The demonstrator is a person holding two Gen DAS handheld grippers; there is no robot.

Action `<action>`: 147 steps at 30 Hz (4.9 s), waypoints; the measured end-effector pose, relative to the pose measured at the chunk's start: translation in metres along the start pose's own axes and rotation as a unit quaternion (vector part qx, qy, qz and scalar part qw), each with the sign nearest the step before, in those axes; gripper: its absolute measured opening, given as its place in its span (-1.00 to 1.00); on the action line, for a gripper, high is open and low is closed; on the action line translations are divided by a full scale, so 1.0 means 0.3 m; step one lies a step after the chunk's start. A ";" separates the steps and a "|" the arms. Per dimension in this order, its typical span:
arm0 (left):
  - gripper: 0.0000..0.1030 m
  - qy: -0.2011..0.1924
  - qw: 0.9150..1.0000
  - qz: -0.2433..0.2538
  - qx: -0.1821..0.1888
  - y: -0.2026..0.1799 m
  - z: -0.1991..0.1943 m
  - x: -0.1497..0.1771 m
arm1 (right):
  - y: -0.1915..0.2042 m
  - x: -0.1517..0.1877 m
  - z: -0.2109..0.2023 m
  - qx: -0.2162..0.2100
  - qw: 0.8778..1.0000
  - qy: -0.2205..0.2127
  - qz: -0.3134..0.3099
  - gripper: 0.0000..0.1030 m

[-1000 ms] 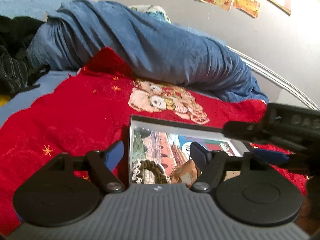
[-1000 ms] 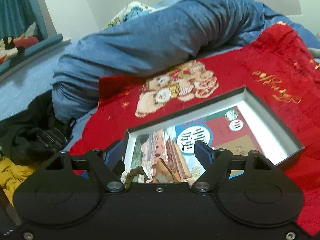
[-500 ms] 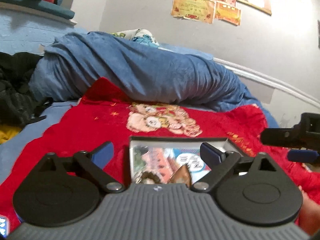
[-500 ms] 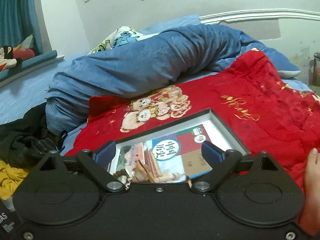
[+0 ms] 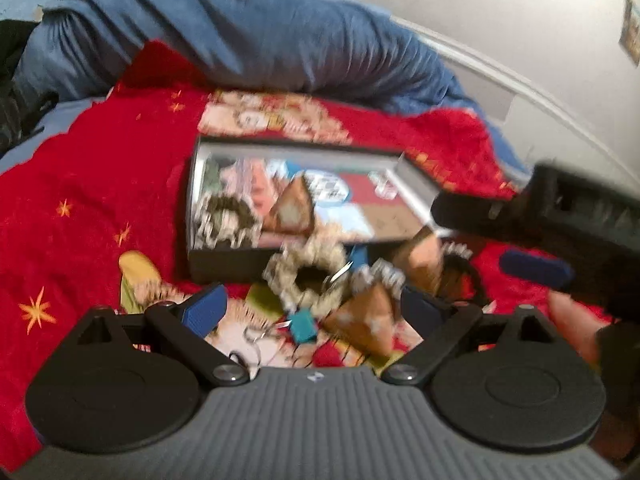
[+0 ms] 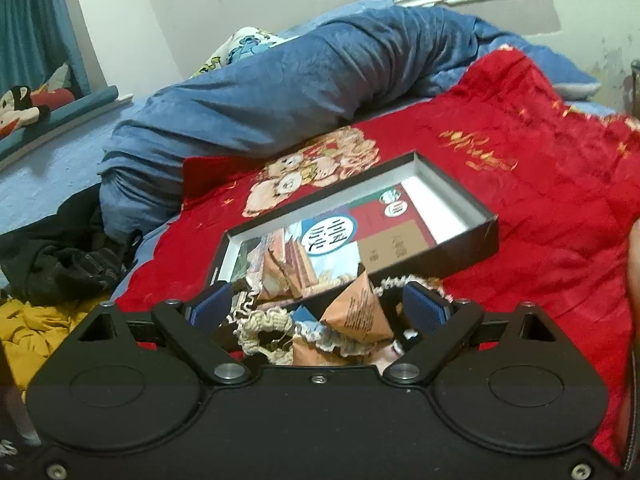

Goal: Organize objects
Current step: 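Grasp blue binder clip with left gripper while right gripper returns to the pile, then grasp another paper packet with right gripper while left gripper holds the blue clip, then carry clip in left gripper and packet in right gripper down into the box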

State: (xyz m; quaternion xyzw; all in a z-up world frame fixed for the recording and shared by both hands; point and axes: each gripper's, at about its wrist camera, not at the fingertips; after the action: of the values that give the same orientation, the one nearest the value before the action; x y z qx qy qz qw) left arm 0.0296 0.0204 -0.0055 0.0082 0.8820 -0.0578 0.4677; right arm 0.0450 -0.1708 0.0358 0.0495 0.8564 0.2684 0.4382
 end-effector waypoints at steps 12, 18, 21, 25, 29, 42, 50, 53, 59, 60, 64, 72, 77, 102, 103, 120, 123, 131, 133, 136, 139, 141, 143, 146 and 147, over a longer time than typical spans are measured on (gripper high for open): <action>0.58 0.042 0.997 0.029 -0.064 -0.031 0.111 0.070 | -0.069 0.147 0.174 -0.026 0.997 0.057 0.045 0.80; 0.02 0.047 0.992 0.060 -0.096 -0.050 0.115 0.082 | -0.078 0.158 0.215 -0.023 0.996 0.068 0.053 0.72; 0.01 0.048 0.992 0.054 -0.099 -0.050 0.106 0.079 | -0.074 0.153 0.224 -0.018 0.996 0.071 0.054 0.66; 0.01 0.052 0.991 0.053 -0.108 -0.049 0.088 0.078 | -0.069 0.157 0.226 -0.016 0.995 0.075 0.059 0.55; 0.01 0.056 0.992 0.038 -0.107 -0.032 0.077 0.068 | -0.067 0.159 0.224 -0.017 0.995 0.077 0.062 0.43; 0.01 0.056 0.991 0.030 -0.120 -0.023 0.068 0.057 | -0.050 0.178 0.253 0.012 0.994 0.079 0.079 -0.28; 0.01 0.068 0.991 0.026 -0.111 -0.016 0.063 0.056 | -0.050 0.179 0.234 0.015 0.992 0.082 0.094 -0.37; 0.01 0.071 0.991 0.028 -0.107 -0.021 0.058 0.055 | -0.043 0.177 0.220 0.021 0.991 0.085 0.098 -0.38; 0.01 0.072 0.992 0.034 -0.097 -0.037 0.037 0.053 | -0.037 0.175 0.169 0.027 0.990 0.088 0.105 -0.39; 0.01 0.072 0.992 0.036 -0.096 -0.040 0.033 0.052 | -0.036 0.174 0.161 0.028 0.990 0.089 0.108 -0.39; 0.01 0.071 0.993 0.036 -0.088 -0.045 0.015 0.049 | -0.029 0.169 0.123 0.034 0.990 0.088 0.109 -0.39; 0.01 0.059 0.995 0.032 -0.080 -0.039 -0.018 0.028 | 0.000 0.149 0.043 0.029 0.991 0.077 0.106 -0.39; 0.01 0.063 0.995 0.031 -0.076 -0.024 -0.011 0.011 | 0.024 0.132 0.026 0.026 0.992 0.073 0.097 -0.39; 0.01 -0.072 0.996 -0.017 -0.046 0.120 -0.094 -0.124 | 0.135 -0.082 -0.016 -0.026 0.999 0.015 0.023 -0.40; 0.01 -0.081 0.996 -0.020 -0.039 0.134 -0.105 -0.135 | 0.133 -0.103 -0.014 -0.032 0.999 0.010 0.020 -0.40; 0.01 -0.159 0.987 0.035 0.014 0.037 -0.067 -0.347 | 0.042 -0.345 0.093 -0.081 0.996 -0.031 -0.028 -0.40; 0.01 -0.149 0.988 0.013 0.027 0.023 0.008 -0.389 | 0.012 -0.386 0.122 -0.079 0.996 -0.037 -0.037 -0.40; 0.01 -0.102 0.994 0.016 0.034 -0.058 0.235 -0.306 | -0.108 -0.388 0.310 -0.052 0.998 -0.018 -0.029 -0.40; 0.01 -0.094 0.995 0.043 0.014 -0.093 0.270 -0.270 | -0.139 -0.359 0.360 -0.049 0.999 -0.003 -0.023 -0.40; 0.02 -0.078 0.996 0.052 0.011 -0.122 0.307 -0.227 | -0.166 -0.316 0.404 -0.041 0.999 0.015 -0.024 -0.40; 0.02 -0.072 0.996 0.040 0.017 -0.127 0.321 -0.201 | -0.196 -0.296 0.411 -0.057 0.998 0.022 0.005 -0.39; 0.01 -0.068 0.997 0.026 0.024 -0.119 0.324 -0.193 | -0.212 -0.291 0.415 -0.058 0.998 0.025 0.017 -0.40; 0.02 -0.065 0.997 0.024 0.023 -0.116 0.321 -0.191 | -0.218 -0.281 0.418 -0.057 0.998 0.030 0.019 -0.40; 0.02 -0.065 0.997 0.027 0.015 -0.113 0.323 -0.189 | -0.206 -0.265 0.423 -0.052 0.998 0.035 0.016 -0.39; 0.02 -0.064 0.997 0.027 0.014 -0.111 0.323 -0.188 | -0.199 -0.262 0.424 -0.051 0.998 0.038 0.014 -0.40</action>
State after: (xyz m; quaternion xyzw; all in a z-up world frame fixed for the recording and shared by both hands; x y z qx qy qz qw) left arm 0.1388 -0.0212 -0.0097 0.0350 0.8487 -0.0577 0.5246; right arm 0.2008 -0.1938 0.0025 0.0287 0.8568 0.3194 0.4037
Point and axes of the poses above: each gripper's, at about its wrist camera, not at the fingertips, and z roughly the way its jaws point, y to its left, x to its underside, and after that the axes turned 9 degrees about z, right-handed
